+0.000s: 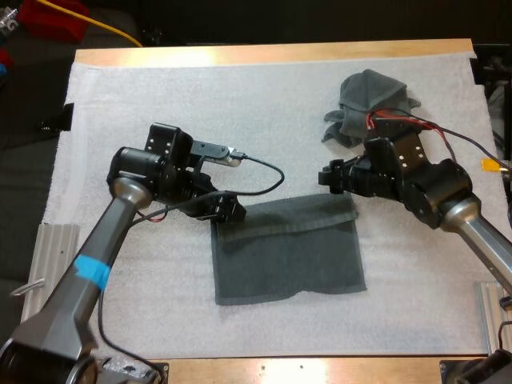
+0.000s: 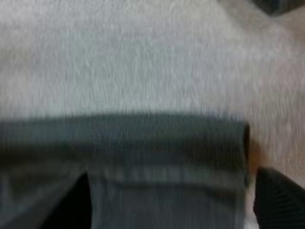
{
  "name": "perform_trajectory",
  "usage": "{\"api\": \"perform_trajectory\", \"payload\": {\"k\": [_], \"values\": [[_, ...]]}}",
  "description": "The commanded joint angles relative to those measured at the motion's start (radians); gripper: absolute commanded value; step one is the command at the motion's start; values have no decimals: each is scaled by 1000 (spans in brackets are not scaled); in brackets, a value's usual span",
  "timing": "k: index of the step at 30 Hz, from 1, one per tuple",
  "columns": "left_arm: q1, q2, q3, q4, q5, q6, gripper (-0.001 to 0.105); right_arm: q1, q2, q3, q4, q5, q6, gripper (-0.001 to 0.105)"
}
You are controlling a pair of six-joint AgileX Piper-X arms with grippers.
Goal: Pick towel from pile, fold and stack
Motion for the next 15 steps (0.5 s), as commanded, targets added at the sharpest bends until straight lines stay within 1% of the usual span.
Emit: {"api": "perform_trajectory", "payload": {"k": [1,4,5,7,11,13,14,15], "values": [[-2,-41,-9,18,-7,15,65,-6,-17,-2,36,-2,-16,69],[-5,-106,-9,32,-16,15,65,-6,-34,-2,86,-12,-36,68],[-8,-130,-9,40,-22,15,65,-4,-42,-2,104,-16,-41,67],[-32,-214,-9,69,-60,15,65,11,-64,-2,148,-18,-54,53],[-86,-303,-9,96,-104,12,65,45,-90,-2,172,-21,-60,38],[-117,-335,-9,109,-130,1,65,64,-97,-2,180,-21,-60,35],[-156,-372,-9,123,-162,-16,65,91,-103,-2,194,-21,-60,28],[-173,-389,-9,129,-176,-23,65,104,-104,-2,202,-21,-60,24]]}}
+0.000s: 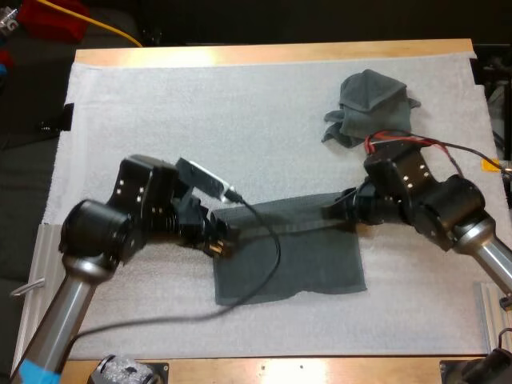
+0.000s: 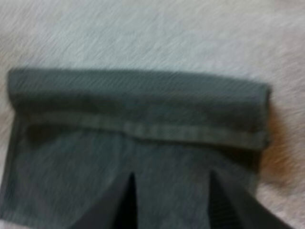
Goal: Pick towel from pile, fold and stack
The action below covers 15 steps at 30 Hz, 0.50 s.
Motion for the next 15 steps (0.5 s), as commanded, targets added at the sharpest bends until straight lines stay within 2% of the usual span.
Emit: {"api": "perform_trajectory", "payload": {"k": [1,2,15], "values": [[-16,-18,-5,11,-31,-24,65,12,-9,-2,21,-3,-11,21],[-143,-75,-5,50,-157,-101,65,138,-7,-2,57,58,-1,1],[-143,-75,-5,50,-161,-109,65,138,186,-2,-19,46,-24,1]]}}
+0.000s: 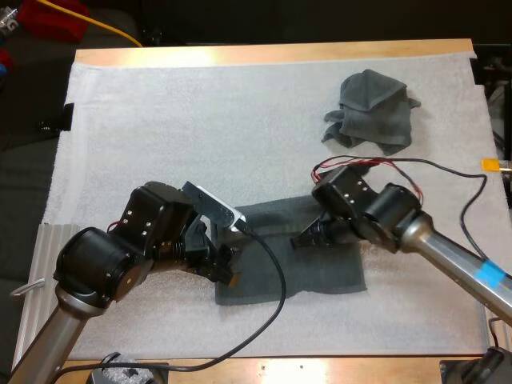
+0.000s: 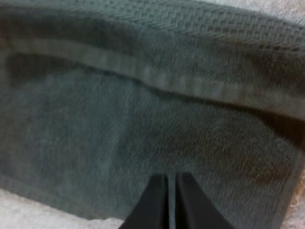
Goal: Pick towel from pile, fold and stack
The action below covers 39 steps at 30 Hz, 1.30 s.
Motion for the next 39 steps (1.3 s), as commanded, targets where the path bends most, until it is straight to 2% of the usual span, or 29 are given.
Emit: {"api": "perform_trajectory", "payload": {"k": [1,6,15,27,39], "values": [[-3,-5,-5,0,-13,-10,65,1,14,-2,-16,-4,-21,1],[-3,-5,-5,0,-16,-10,65,1,101,-2,-113,-6,-31,1],[-3,-5,-5,9,-18,-10,65,1,227,-2,-159,-32,-82,1],[-3,-5,-5,48,-18,-10,65,1,332,-2,-208,-32,-81,1],[-3,-5,-5,52,-18,-10,65,1,356,-2,-269,-26,-43,1]]}}
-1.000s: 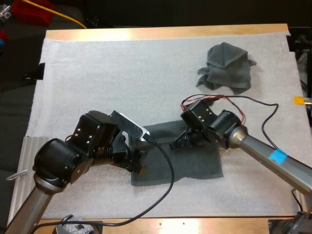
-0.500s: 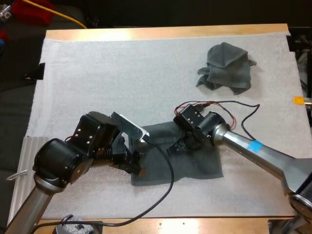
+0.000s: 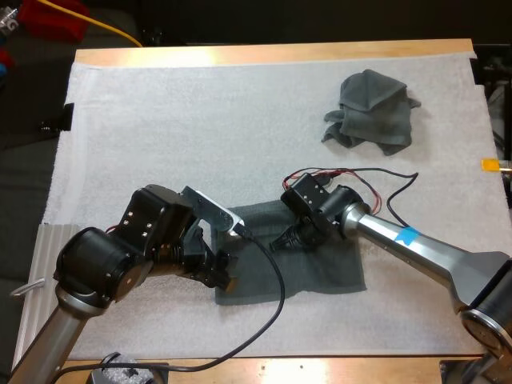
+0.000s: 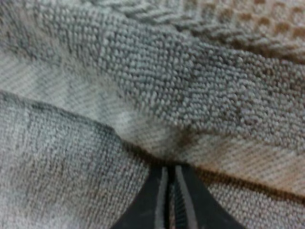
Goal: Pick towel from pile, fold and stack
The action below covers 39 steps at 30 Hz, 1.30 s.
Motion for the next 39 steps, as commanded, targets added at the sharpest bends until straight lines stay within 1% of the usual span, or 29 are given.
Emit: {"api": "perform_trajectory", "payload": {"k": [1,4,7,11,16,20,23,29,36,39], "values": [[-3,-5,-5,-1,-16,-10,65,1,2,-2,-12,0,3,1],[-3,-5,-5,-1,-16,-10,65,1,15,-2,-18,-1,3,1],[-3,-5,-5,-1,-16,-10,65,1,30,-2,-18,-1,23,1],[-3,-5,-5,-1,-16,-10,65,1,32,-2,-43,32,51,1],[-3,-5,-5,-1,-16,-10,65,1,32,-2,-80,32,63,1],[-3,-5,-5,-1,-16,-10,65,1,32,-2,-100,77,79,1],[-3,-5,-5,-1,-16,-10,65,1,32,-2,-120,81,82,1],[-3,-5,-5,2,-16,-10,65,1,32,-2,-183,105,128,1],[-3,-5,-5,30,-16,-10,65,1,32,-2,-245,168,129,1],[-3,-5,-5,39,-16,-10,65,-6,32,-2,-270,171,129,1]]}}
